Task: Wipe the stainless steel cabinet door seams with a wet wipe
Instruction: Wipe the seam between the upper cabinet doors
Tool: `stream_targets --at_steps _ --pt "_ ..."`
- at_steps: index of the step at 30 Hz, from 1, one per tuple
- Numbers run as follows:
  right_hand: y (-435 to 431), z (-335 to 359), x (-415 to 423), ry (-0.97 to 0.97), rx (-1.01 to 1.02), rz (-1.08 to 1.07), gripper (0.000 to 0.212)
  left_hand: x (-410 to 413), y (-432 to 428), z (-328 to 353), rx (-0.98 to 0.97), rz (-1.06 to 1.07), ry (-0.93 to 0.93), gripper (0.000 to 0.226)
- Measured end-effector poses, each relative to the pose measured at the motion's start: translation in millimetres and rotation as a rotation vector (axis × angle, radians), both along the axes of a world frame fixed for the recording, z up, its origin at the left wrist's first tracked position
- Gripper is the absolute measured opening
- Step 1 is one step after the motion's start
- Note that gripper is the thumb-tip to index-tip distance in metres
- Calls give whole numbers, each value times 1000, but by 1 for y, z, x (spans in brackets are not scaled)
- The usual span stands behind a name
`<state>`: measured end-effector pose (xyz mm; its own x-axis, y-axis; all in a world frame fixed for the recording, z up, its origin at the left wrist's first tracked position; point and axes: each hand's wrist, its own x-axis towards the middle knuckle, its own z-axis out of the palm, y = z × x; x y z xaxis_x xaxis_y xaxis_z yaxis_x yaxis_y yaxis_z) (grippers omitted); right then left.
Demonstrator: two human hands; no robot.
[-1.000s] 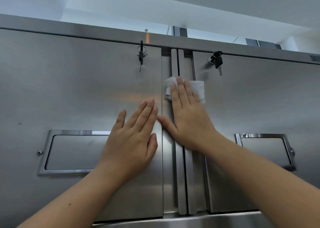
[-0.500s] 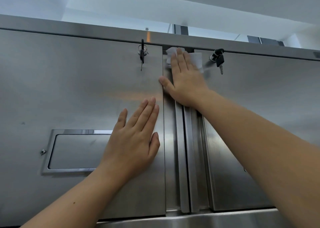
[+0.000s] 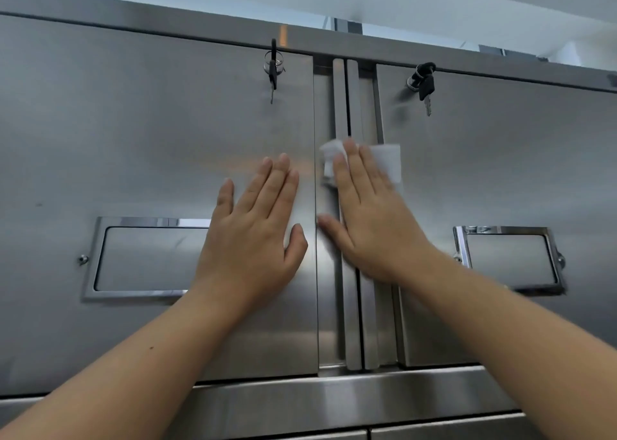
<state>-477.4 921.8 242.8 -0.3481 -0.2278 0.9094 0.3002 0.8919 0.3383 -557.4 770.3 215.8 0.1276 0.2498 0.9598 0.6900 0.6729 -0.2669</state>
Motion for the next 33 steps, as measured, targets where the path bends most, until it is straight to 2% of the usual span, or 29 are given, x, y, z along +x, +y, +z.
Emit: stream_targets --at_steps 3,5,9,13,16,24,29,33 --pt "-5 32 -3 -3 -55 -15 74 0 -1 0 -8 2 -11 66" --pt "-6 28 -3 1 -55 19 73 0 -1 0 -14 -3 -18 66" --pt "-2 -38 4 -31 -9 106 74 0 -2 -1 -17 -16 -34 67" --pt "1 -115 13 -52 29 96 73 0 -3 0 -21 -50 -51 63" --pt "0 -148 17 -61 53 57 70 1 -4 0 -9 -96 -62 60" --pt "-11 -157 17 31 -33 158 69 0 -4 0 -3 -108 -59 59" --pt "-28 -166 8 28 91 176 67 1 -4 0 5 -120 -59 58" --pt "-32 -172 2 -23 134 81 63 0 -4 0 4 -120 -64 58"
